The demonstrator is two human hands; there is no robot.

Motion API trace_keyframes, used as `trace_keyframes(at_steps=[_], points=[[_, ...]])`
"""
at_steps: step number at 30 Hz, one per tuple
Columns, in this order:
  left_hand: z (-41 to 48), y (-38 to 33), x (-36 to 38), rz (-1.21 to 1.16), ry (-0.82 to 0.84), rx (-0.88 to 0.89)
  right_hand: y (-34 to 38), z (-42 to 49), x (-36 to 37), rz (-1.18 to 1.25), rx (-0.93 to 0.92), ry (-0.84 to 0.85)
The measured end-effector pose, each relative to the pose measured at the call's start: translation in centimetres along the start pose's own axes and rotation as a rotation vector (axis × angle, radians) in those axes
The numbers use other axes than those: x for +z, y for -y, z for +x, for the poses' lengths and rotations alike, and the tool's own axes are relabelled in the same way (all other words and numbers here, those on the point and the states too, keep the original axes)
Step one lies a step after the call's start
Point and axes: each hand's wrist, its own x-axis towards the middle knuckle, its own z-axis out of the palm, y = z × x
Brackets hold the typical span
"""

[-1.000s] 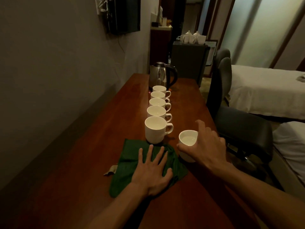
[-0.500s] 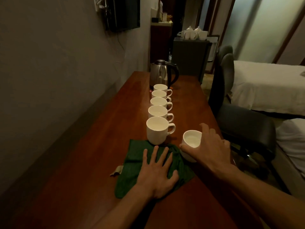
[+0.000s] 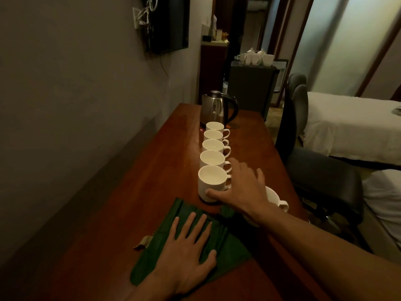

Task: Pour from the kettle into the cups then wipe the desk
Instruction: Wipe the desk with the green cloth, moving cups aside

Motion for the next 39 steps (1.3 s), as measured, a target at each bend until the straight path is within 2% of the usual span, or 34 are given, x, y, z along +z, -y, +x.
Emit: trace_keyframes(at_steps=[3,10,18,27,39], points=[[-1.7,2.2,0.6,0.087,-0.028,-0.004,1.5,0.9,0.8,0.003,0.017,0.063],[-2.2,3.7,1.5,0.15,-0.085,0.023,2.4,2.9,2.5,0.035,0.062,0.089],[-1.9,3.7,1.9,0.135,-0.13,0.017,1.8,2.4,2.8,0.172,0.015,-0.01],[-1.4,3.7,2.4,0.152,-0.165,0.011,-0.6,3.4,0.6,0.135,0.059,-0.104],[1.3,4.1,3.3,0.188,-0.204,-0.021,-5.5,3.4,-1.3,0.201,0.219,-0.018]])
